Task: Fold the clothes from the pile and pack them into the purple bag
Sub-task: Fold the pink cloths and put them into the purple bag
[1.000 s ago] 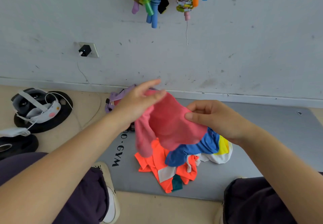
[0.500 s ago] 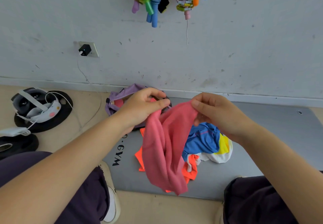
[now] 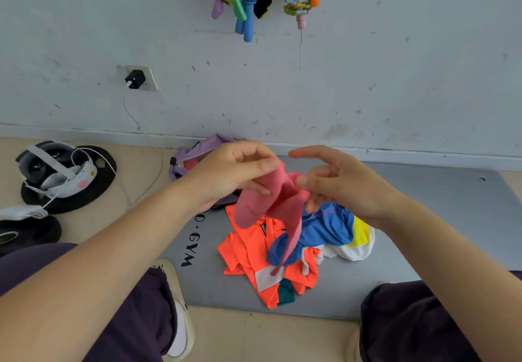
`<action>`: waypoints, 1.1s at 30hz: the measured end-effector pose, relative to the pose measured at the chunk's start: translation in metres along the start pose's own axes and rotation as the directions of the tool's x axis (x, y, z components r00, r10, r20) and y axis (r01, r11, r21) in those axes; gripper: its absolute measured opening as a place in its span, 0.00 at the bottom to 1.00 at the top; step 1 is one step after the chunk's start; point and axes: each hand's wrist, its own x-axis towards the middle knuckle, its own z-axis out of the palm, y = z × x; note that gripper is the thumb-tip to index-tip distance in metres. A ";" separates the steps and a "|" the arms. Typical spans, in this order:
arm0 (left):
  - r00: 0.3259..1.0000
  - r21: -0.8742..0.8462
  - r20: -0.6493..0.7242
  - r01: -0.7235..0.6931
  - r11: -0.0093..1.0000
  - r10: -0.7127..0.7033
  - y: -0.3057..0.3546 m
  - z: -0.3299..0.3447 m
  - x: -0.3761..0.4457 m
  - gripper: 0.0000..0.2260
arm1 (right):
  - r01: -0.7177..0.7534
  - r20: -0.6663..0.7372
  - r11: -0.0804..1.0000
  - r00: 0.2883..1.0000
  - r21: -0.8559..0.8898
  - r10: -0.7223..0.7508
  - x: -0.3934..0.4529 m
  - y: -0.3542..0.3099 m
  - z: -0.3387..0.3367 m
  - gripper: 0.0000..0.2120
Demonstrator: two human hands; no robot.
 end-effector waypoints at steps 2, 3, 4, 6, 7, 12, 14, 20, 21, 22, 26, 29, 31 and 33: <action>0.998 -0.001 0.059 -0.024 1.000 0.024 0.003 0.003 -0.004 0.04 | -0.016 0.053 0.999 0.998 -0.040 0.018 0.000 0.000 0.002 0.14; 0.997 -0.001 0.067 -0.030 1.000 0.030 0.004 0.004 -0.005 0.04 | -0.022 0.067 0.998 0.997 -0.059 0.026 0.000 -0.001 0.003 0.11; 0.998 0.011 0.057 -0.031 0.999 0.031 0.005 0.004 -0.006 0.04 | -0.029 0.074 0.997 0.997 -0.069 0.034 0.000 -0.001 0.003 0.08; 0.999 0.097 0.012 -0.034 0.995 0.033 0.006 0.002 -0.005 0.03 | -0.041 0.071 0.997 0.996 -0.072 0.046 -0.001 -0.003 0.003 0.05; 0.999 0.157 0.003 -0.033 0.987 0.033 0.007 0.001 -0.005 0.03 | -0.044 0.070 0.996 0.996 -0.072 0.049 -0.001 -0.003 0.002 0.05; 0.991 0.275 0.130 0.003 0.961 -0.040 0.011 -0.003 -0.009 0.05 | -0.028 0.066 0.998 0.997 -0.059 0.032 -0.002 -0.004 0.003 0.02; 0.996 0.262 0.082 0.005 0.965 -0.027 0.010 -0.003 -0.009 0.04 | -0.029 0.053 0.999 0.998 -0.026 0.030 -0.003 -0.004 0.004 0.04; 0.997 0.196 -0.083 0.023 0.980 -0.007 0.007 -0.003 -0.005 0.01 | -0.061 0.235 0.985 0.972 0.162 0.021 -0.007 -0.010 -0.001 0.13; 0.997 0.180 -0.080 0.025 0.983 -0.011 0.007 -0.003 -0.005 0.01 | -0.046 0.249 0.987 0.968 0.155 0.006 -0.007 -0.010 -0.001 0.14; 0.997 0.163 -0.074 0.027 0.986 -0.015 0.007 -0.002 -0.005 0.02 | -0.024 0.235 0.991 0.972 0.133 -0.008 -0.008 -0.010 -0.001 0.12; 0.995 0.107 -0.088 0.046 0.993 -0.037 0.006 -0.001 -0.005 0.02 | 0.080 0.029 0.995 0.997 -0.053 -0.078 -0.008 -0.015 0.006 0.01; 0.990 0.050 -0.128 0.063 0.997 -0.056 0.004 -0.001 -0.003 0.00 | 0.173 -0.091 0.903 0.970 -0.392 -0.225 -0.010 -0.017 0.009 0.02; 0.984 0.029 -0.167 0.071 0.997 -0.065 0.003 -0.001 -0.002 0.01 | 0.191 -0.053 0.842 0.967 -0.505 -0.251 -0.012 -0.020 0.008 0.02; 0.979 0.012 -0.188 0.080 0.997 -0.077 0.002 0.000 -0.001 0.02 | 0.186 0.060 0.925 0.983 -0.333 -0.176 -0.016 -0.024 0.008 0.04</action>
